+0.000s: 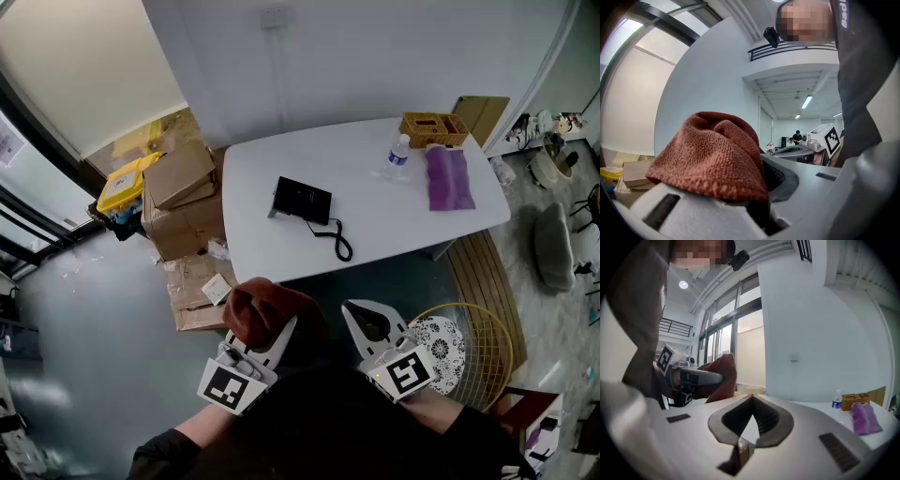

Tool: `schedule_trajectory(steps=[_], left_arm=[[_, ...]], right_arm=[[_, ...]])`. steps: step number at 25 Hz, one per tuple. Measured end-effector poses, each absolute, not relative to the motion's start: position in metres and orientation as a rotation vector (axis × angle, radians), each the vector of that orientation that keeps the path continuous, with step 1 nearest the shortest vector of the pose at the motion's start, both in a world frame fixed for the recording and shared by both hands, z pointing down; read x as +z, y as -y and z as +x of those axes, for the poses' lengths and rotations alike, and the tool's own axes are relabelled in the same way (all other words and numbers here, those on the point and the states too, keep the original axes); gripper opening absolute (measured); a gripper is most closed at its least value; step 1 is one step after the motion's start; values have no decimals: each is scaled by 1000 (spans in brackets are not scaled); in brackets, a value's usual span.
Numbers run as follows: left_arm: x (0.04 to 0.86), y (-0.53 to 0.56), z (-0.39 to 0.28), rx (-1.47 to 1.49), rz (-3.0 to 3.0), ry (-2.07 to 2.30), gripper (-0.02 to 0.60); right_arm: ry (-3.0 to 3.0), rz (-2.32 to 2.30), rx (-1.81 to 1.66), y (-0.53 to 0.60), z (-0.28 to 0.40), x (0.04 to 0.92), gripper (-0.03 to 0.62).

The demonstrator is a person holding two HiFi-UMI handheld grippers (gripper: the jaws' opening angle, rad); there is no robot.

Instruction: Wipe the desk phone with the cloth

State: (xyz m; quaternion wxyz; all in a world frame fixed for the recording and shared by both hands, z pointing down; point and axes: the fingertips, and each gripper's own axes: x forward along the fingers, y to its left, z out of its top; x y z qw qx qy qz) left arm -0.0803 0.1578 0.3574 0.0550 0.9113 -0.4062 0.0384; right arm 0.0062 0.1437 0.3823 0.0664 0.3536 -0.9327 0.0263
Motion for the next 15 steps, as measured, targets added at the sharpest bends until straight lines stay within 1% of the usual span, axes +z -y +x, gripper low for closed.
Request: schedule_trajectory(steps=[15], left_arm=[[367, -152, -51, 136, 2712, 1297, 57]], right_arm=[[2855, 939, 111, -137, 28, 392, 26]])
